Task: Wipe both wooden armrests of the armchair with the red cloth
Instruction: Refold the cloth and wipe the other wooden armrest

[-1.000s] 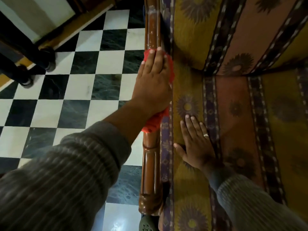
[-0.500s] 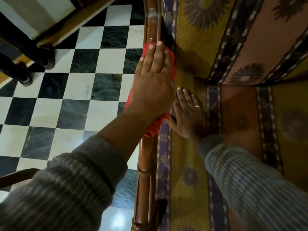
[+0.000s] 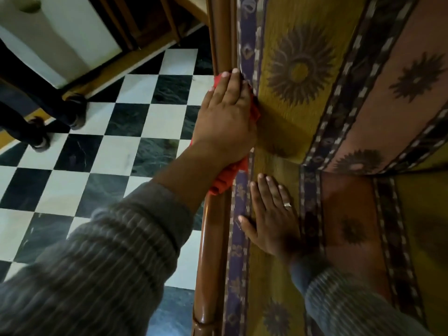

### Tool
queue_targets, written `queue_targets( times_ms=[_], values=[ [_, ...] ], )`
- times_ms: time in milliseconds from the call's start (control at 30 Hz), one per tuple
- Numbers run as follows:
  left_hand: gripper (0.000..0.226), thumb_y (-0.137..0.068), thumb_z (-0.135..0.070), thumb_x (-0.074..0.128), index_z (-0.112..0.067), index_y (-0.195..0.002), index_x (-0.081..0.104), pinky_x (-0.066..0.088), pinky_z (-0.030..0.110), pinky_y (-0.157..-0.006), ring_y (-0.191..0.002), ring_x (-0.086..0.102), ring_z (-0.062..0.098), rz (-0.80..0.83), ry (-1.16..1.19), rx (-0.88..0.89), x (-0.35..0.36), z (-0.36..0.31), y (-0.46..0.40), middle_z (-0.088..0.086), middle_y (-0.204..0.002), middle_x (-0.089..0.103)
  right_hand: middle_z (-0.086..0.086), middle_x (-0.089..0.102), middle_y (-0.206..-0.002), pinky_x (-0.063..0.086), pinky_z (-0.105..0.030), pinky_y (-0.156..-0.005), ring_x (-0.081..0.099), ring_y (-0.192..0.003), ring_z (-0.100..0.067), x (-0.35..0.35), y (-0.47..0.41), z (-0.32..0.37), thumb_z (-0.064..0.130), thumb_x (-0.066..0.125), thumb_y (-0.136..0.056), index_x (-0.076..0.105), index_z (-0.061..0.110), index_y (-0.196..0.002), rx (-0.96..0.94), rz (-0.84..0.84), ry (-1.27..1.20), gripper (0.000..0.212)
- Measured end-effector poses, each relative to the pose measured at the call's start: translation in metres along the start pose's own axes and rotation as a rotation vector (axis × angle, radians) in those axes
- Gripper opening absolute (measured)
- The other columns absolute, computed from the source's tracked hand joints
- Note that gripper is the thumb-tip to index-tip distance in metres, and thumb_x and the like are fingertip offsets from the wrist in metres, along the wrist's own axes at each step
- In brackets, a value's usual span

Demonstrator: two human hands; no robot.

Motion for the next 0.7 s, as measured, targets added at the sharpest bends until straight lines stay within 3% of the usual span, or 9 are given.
queue_targets(
  times_ms=[133,200,267,400,567,700],
  values=[
    [0.065,-0.097,-0.041,0.043,-0.015,-0.155,0.029,0.014,0.046,-0.125,-0.154,0.009,0.035,-0.097,0.09,-0.112,-0.002,-0.002,0.014,0.018,-0.167,0.003,-0.017,0.01,-0.165,0.02,-0.051,-0.121,0.006,-0.154,-0.029,-0.003,0.002,0.0,0.065,0.029,-0.096,0.018,0.006,-0.156,-0.004,0.009,0.006,0.085],
    [0.059,-0.095,-0.041,0.048,-0.01,-0.146,0.046,0.029,0.047,-0.118,-0.145,0.03,0.039,-0.21,0.112,-0.168,-0.007,-0.002,0.024,0.021,-0.161,0.027,-0.017,0.011,-0.165,0.021,-0.051,-0.121,0.006,-0.154,-0.029,-0.003,0.002,-0.001,0.065,0.029,-0.095,0.018,0.006,-0.156,-0.001,0.003,-0.003,0.085],
    [0.056,-0.095,-0.037,0.05,-0.003,-0.14,0.051,0.036,0.047,-0.115,-0.138,0.041,0.038,-0.226,0.079,-0.131,-0.006,-0.004,0.025,0.02,-0.149,0.046,-0.017,0.012,-0.165,0.022,-0.051,-0.12,0.008,-0.154,-0.03,-0.001,0.001,-0.001,0.065,0.03,-0.094,0.019,0.006,-0.156,0.001,-0.01,-0.011,0.086],
    [0.068,-0.094,-0.041,0.045,-0.004,-0.151,0.035,0.021,0.039,-0.122,-0.151,0.025,0.035,-0.125,0.069,-0.119,-0.002,0.0,0.012,0.017,-0.16,0.034,-0.017,0.012,-0.165,0.019,-0.05,-0.121,0.007,-0.154,-0.029,0.002,0.001,-0.002,0.065,0.029,-0.094,0.019,0.006,-0.156,-0.007,-0.023,-0.006,0.086],
    [0.071,-0.09,-0.044,0.045,-0.013,-0.154,0.035,0.029,0.044,-0.119,-0.152,0.023,0.031,-0.1,0.163,-0.187,-0.006,0.007,0.007,0.008,-0.163,0.03,-0.017,0.012,-0.166,0.018,-0.051,-0.122,0.006,-0.154,-0.029,0.004,-0.001,-0.002,0.066,0.026,-0.094,0.019,0.006,-0.156,-0.003,-0.003,-0.021,0.086],
    [0.073,-0.094,-0.042,0.047,-0.008,-0.155,0.028,0.03,0.046,-0.118,-0.15,0.025,0.035,-0.14,0.216,-0.33,0.0,-0.006,0.032,0.013,-0.164,0.027,-0.018,0.012,-0.165,0.016,-0.051,-0.123,0.006,-0.154,-0.029,0.003,0.0,-0.003,0.066,0.028,-0.094,0.019,0.006,-0.156,-0.015,-0.005,-0.024,0.087]
  ],
)
Point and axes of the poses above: each hand's wrist, its own y-axis away from the middle knuckle, its own x-axis out of the palm, z = x × y, the point moved 3 cm from there along -y, towards the middle knuckle
